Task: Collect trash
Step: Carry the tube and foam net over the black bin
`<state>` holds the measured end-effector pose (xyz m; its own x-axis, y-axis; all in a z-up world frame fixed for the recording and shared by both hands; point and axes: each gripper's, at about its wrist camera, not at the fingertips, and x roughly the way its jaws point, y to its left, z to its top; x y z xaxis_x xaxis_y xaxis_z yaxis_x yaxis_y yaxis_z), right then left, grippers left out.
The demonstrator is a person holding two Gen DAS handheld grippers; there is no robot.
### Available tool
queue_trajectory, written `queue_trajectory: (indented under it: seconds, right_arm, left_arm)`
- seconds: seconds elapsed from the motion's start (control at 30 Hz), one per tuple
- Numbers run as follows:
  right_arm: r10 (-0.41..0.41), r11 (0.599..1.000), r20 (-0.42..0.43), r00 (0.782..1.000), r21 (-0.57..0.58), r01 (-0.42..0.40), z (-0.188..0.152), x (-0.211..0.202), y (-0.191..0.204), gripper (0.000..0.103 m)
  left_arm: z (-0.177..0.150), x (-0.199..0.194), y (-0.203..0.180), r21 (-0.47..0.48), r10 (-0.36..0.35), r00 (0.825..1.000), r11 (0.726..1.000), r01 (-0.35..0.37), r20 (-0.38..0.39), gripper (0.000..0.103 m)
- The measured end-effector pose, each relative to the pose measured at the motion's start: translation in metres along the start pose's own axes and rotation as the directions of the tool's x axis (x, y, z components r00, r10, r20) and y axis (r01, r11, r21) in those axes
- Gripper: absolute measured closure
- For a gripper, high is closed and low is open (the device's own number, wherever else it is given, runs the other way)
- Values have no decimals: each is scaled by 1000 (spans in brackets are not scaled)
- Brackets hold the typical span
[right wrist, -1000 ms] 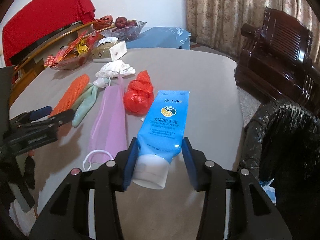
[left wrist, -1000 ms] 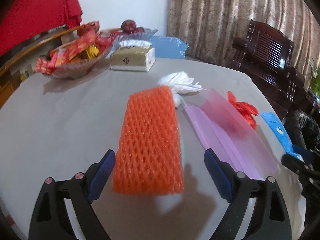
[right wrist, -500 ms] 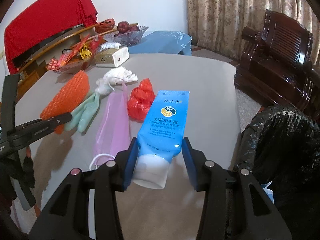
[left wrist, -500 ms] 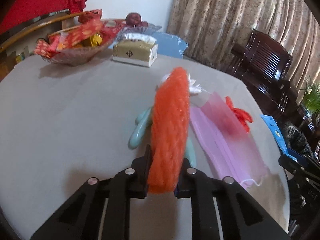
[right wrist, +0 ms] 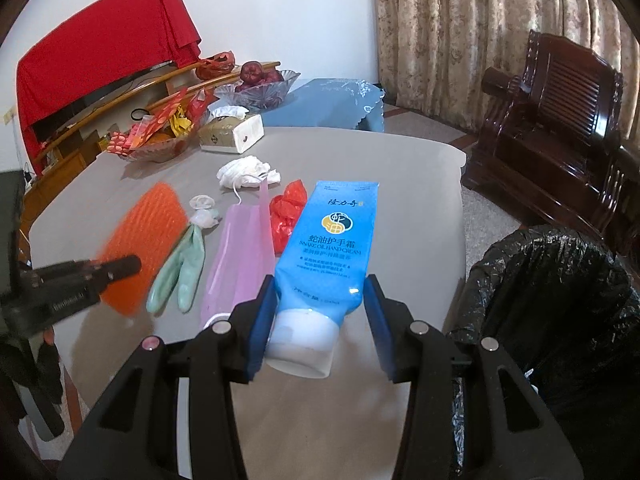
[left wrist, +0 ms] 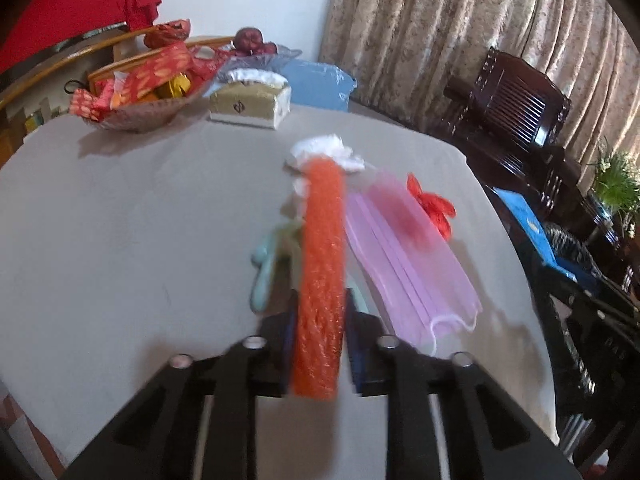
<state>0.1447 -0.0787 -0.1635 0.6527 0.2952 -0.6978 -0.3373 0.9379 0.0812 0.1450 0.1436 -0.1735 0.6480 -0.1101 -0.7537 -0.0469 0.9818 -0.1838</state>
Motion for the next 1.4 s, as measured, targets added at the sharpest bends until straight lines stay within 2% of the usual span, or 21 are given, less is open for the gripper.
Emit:
queue_trajectory:
  seconds: [0.13,0.43,0.87,1.13,1.4]
  right_arm:
    - [3,1000,4,1000,-2,-3,0,-5,2,60]
    - [28,1000,75,997,-16,-27,13,-39,5,60]
    - [4,1000,172,985,2,-5,24,-104,-20,60]
    - [-68,997,201,977,47,60,11,-141,-55,60]
    - [-157,983,206,966,121,134,-10,-164,-102,60]
  left_arm:
    - [-6,-10,-7,4,-7,1000,1000,7,14,91]
    - [10,-50,-37,76,-53,994,996,46,91,91]
    - [28,-84,-107,184,-157,971,975,123,179,91]
    - [28,-85,-162,267,-236,956,946,184,174,92]
    - [21,-74,-225,367,-330,936,892,265,125,92]
